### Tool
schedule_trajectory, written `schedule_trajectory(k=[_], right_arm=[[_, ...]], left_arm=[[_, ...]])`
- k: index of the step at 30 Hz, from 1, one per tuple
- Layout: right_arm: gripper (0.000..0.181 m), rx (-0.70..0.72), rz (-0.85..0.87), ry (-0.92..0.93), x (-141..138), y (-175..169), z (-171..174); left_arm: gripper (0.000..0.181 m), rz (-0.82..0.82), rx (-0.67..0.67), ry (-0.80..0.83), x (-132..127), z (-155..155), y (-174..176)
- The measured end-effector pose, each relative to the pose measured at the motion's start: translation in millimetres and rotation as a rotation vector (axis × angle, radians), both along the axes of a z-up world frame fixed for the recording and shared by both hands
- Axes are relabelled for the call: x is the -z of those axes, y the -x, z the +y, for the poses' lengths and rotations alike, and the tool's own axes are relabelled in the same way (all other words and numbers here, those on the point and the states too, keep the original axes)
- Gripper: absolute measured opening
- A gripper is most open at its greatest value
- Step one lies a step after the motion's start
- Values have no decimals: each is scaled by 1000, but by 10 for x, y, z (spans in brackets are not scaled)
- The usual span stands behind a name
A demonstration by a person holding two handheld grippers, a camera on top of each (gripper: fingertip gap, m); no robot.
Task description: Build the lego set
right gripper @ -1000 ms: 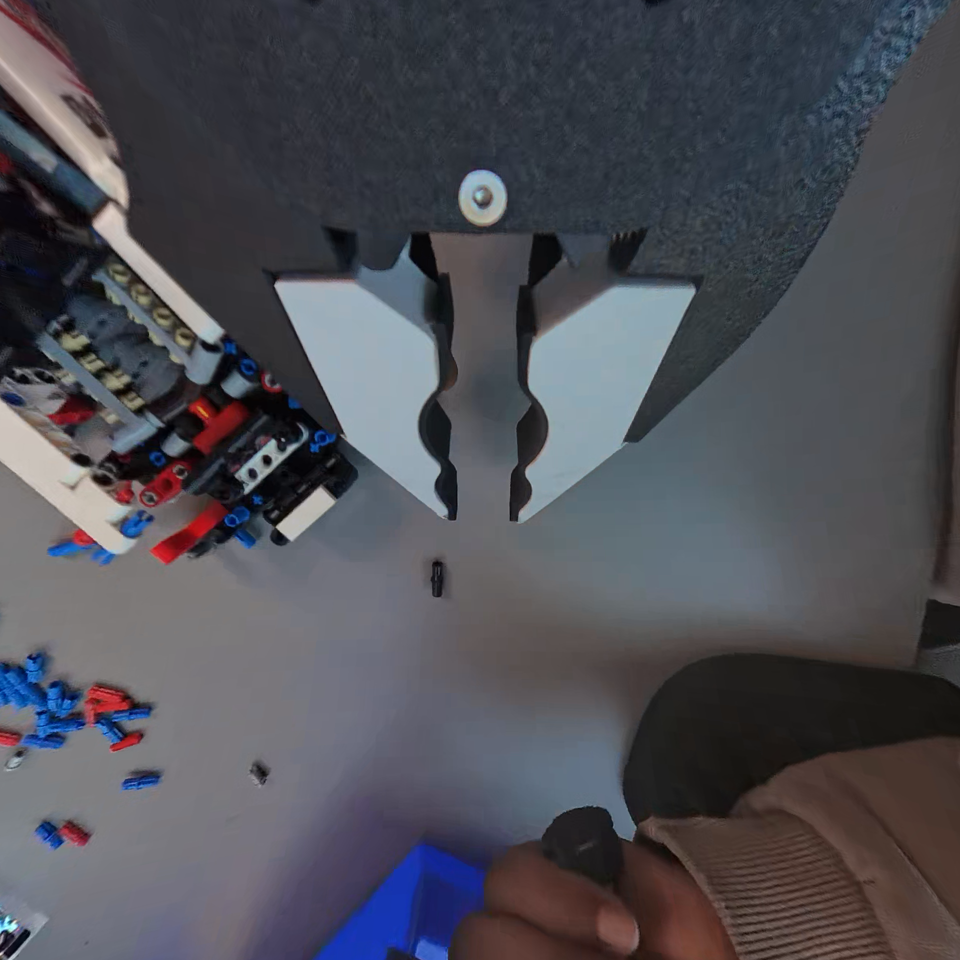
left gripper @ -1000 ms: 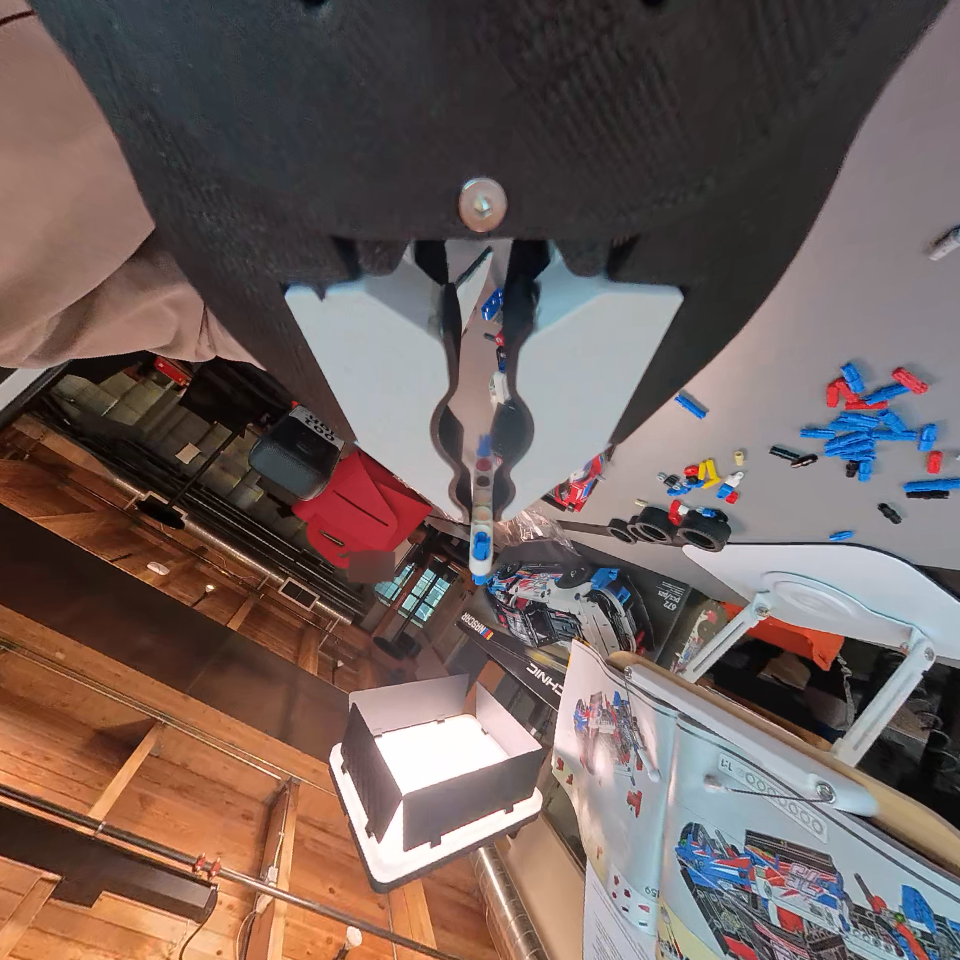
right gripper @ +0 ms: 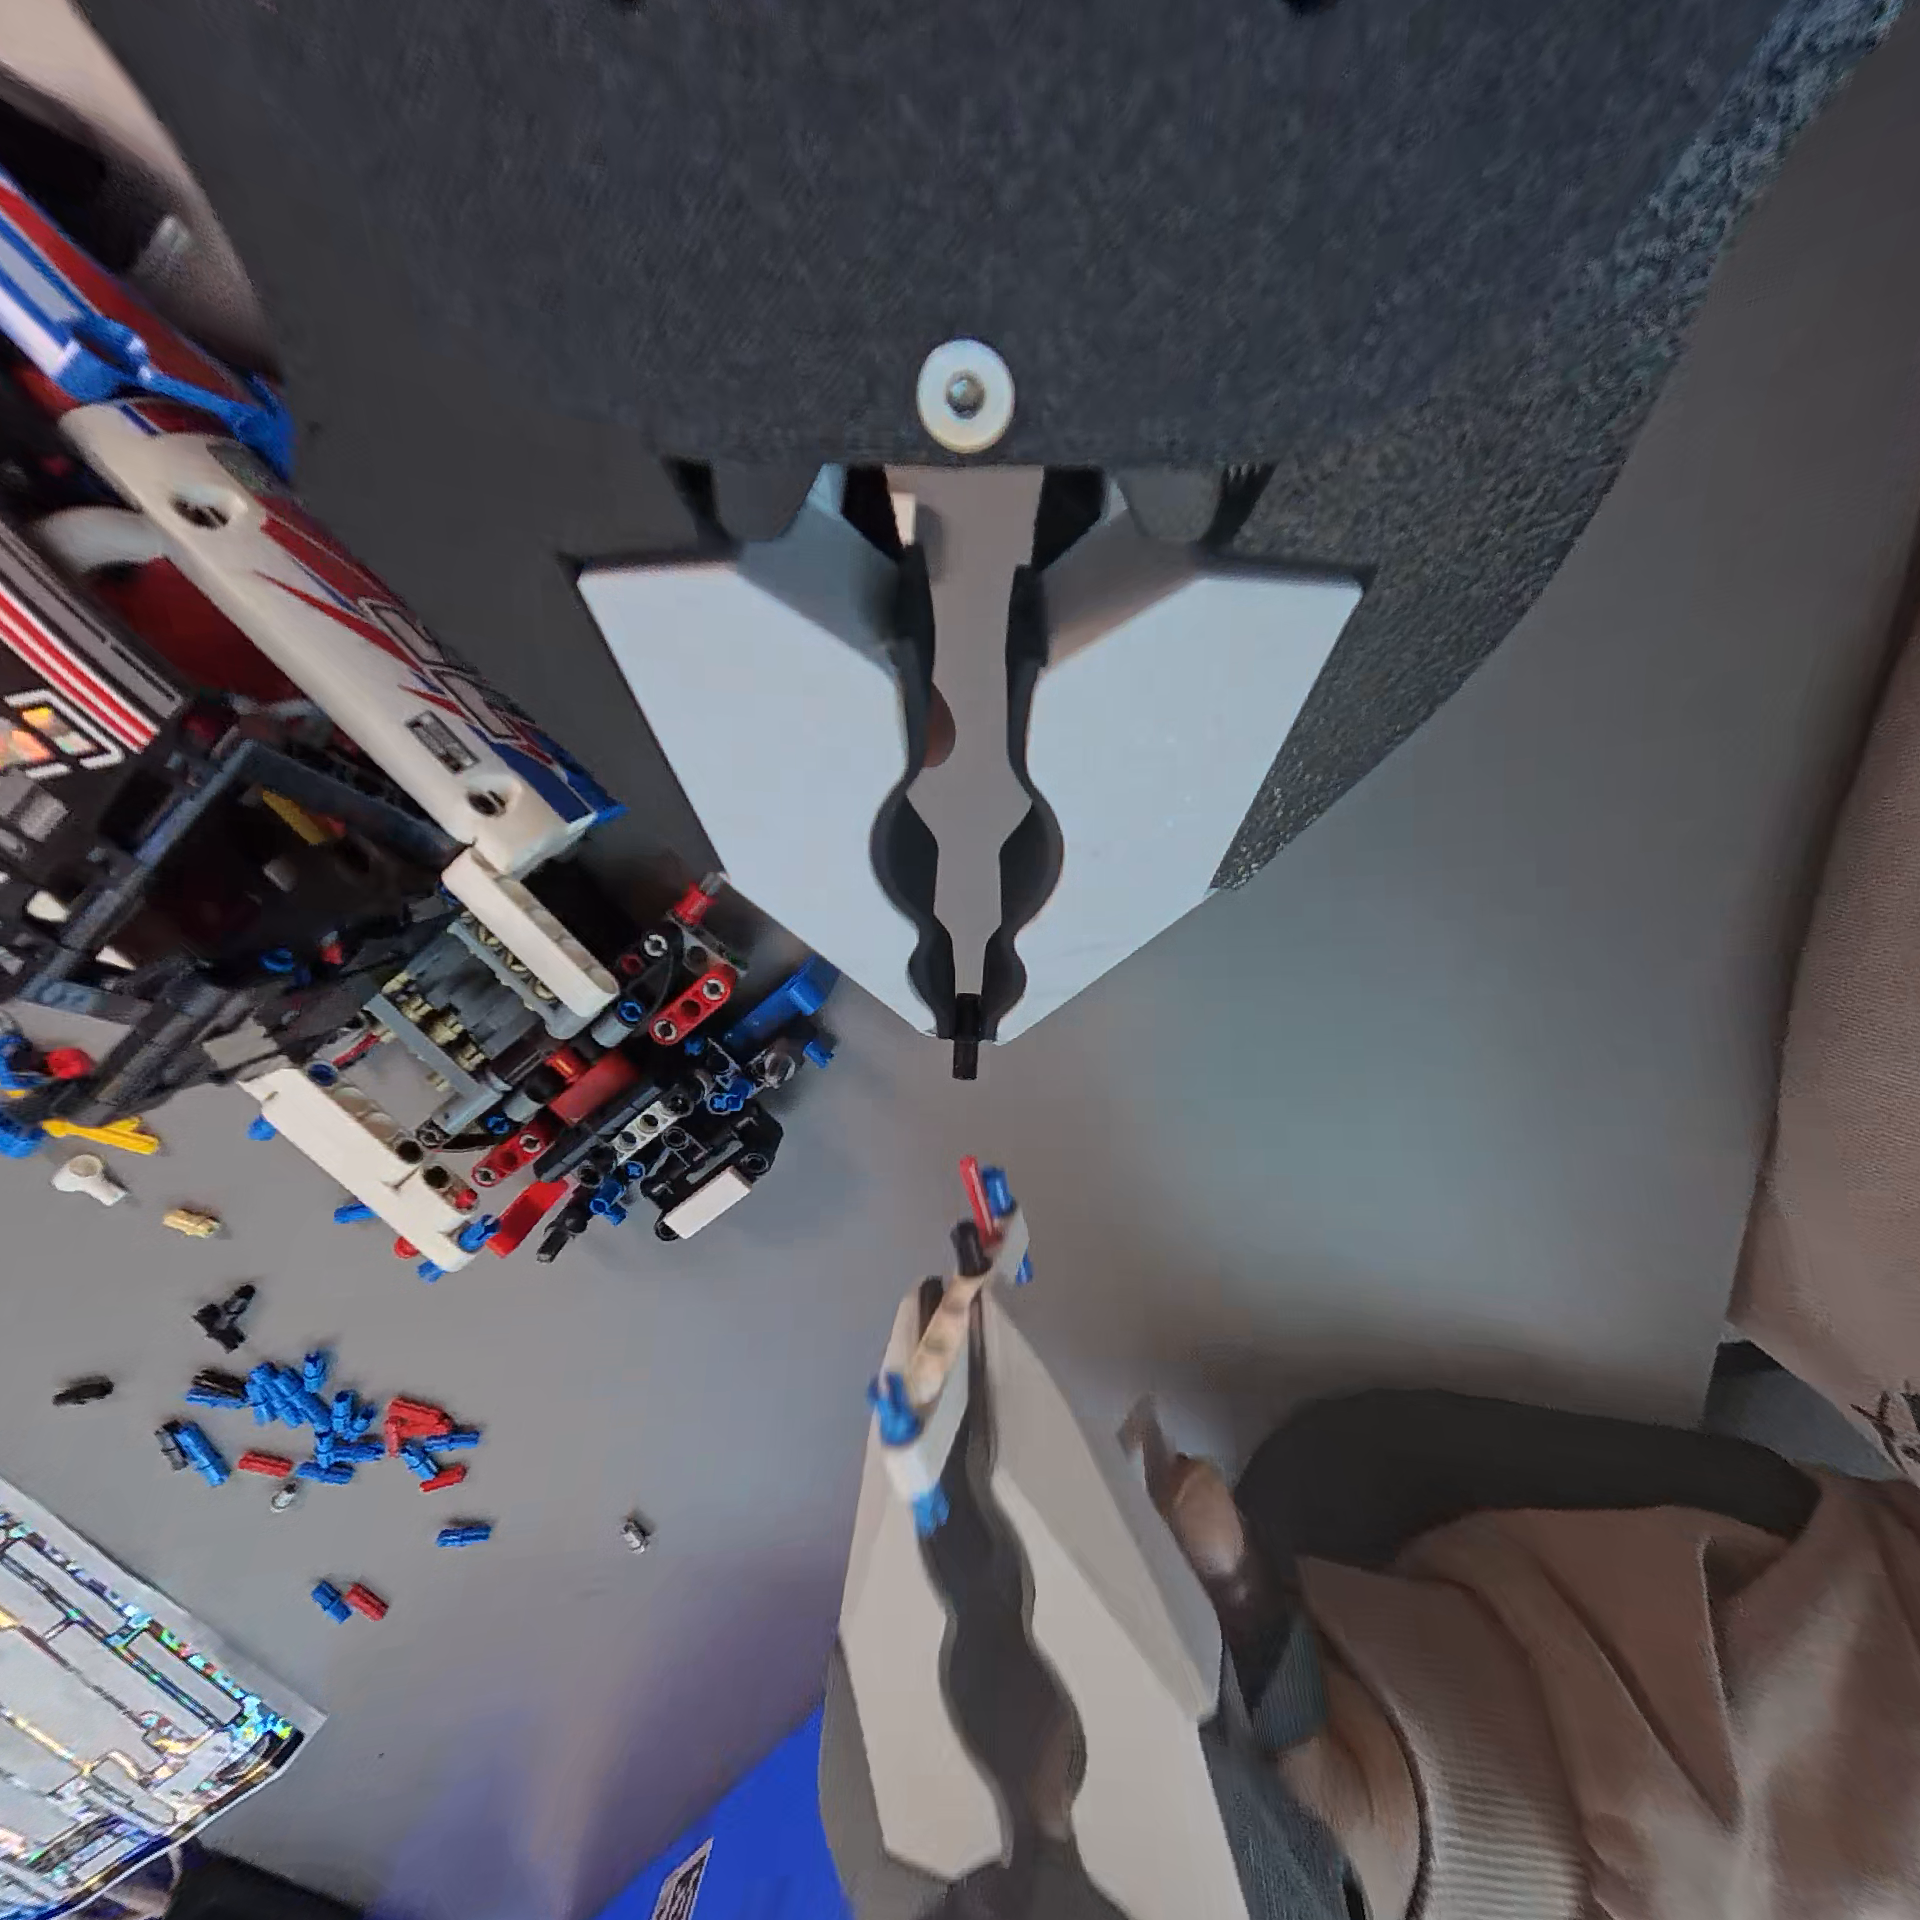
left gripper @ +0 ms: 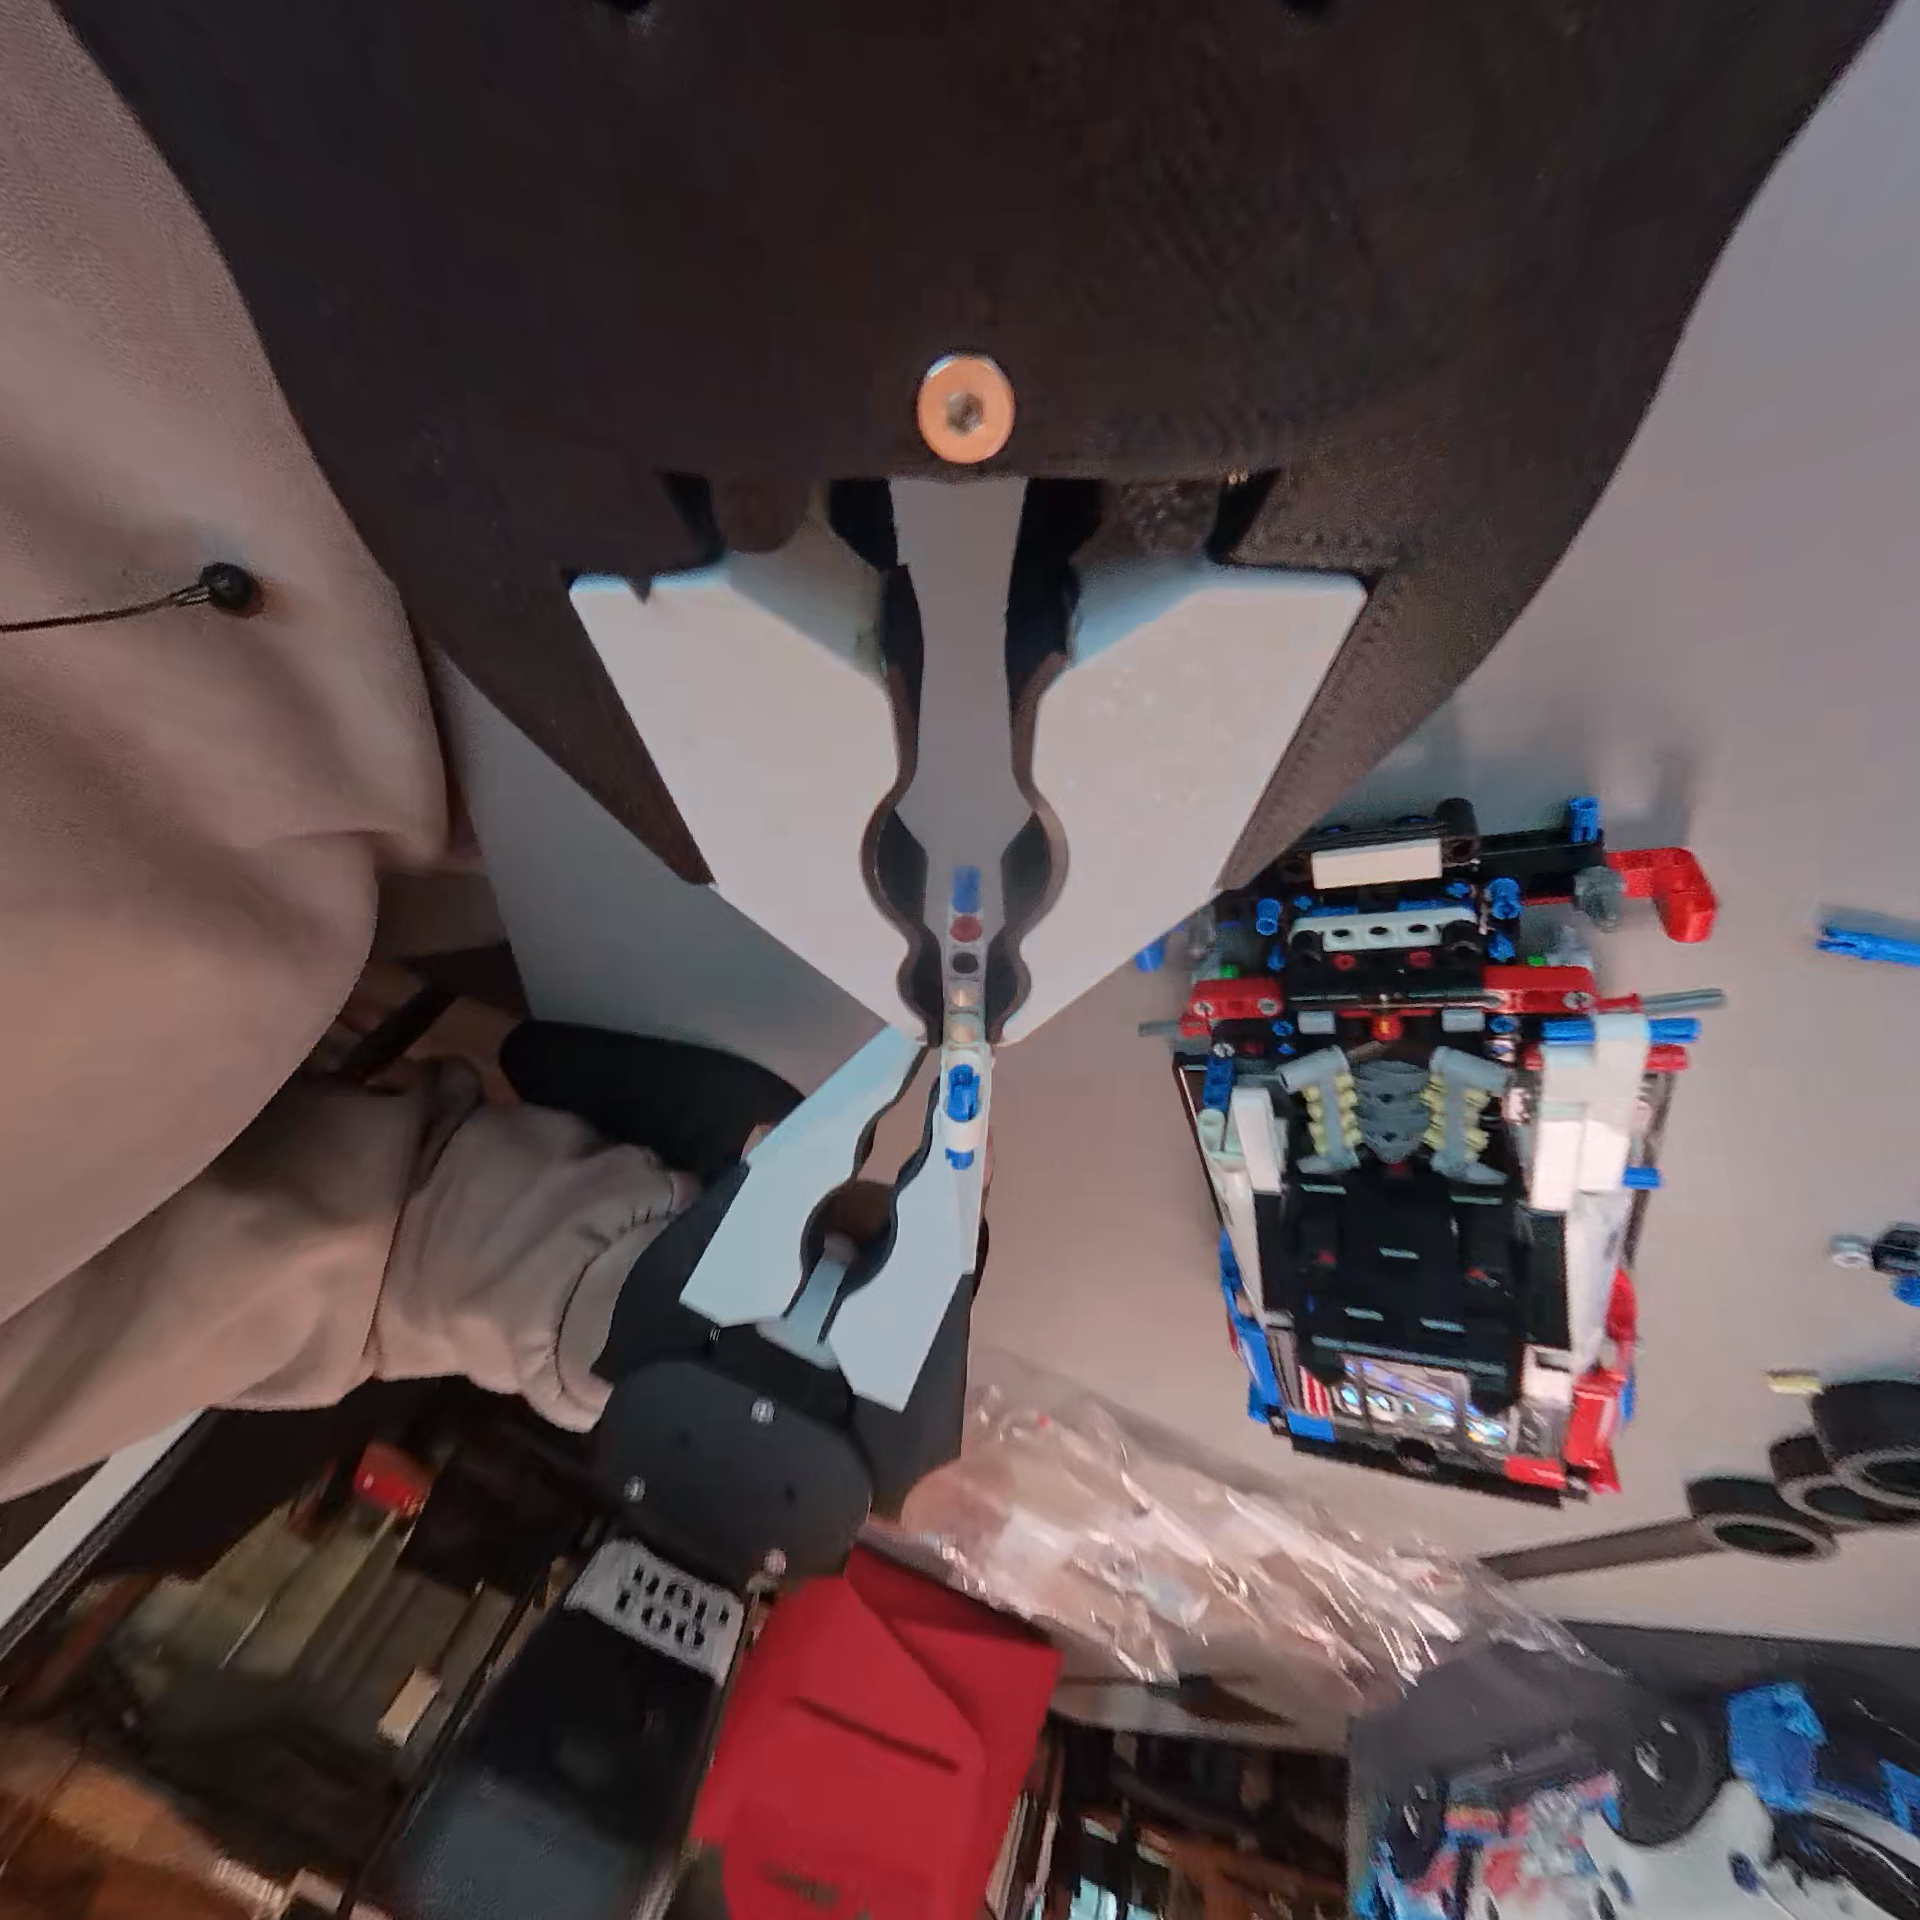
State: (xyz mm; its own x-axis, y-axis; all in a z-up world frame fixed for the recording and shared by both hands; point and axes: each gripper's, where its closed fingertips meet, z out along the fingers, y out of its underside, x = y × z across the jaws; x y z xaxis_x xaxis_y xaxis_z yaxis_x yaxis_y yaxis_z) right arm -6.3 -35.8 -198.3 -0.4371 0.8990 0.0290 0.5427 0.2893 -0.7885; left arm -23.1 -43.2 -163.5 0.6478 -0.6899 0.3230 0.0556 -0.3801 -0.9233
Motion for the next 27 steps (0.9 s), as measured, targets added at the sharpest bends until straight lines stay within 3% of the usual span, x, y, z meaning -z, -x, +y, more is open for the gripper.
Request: schedule_trajectory(k=[1,5,10,27], right_arm=[[3,6,10,5,-9,-35,-2],[3,-16,10,21,45,-114,-64],[3,-52,-18,16,165,-132,-132],[2,-54,219,265,-186,-112,-154]], left_arm=[[6,45,26,16,91,-10,-80],[6,192,72,40,358,-18,-256],[6,259,110,56,509,-47,-365],[6,66,129,25,279,-75,-379]])
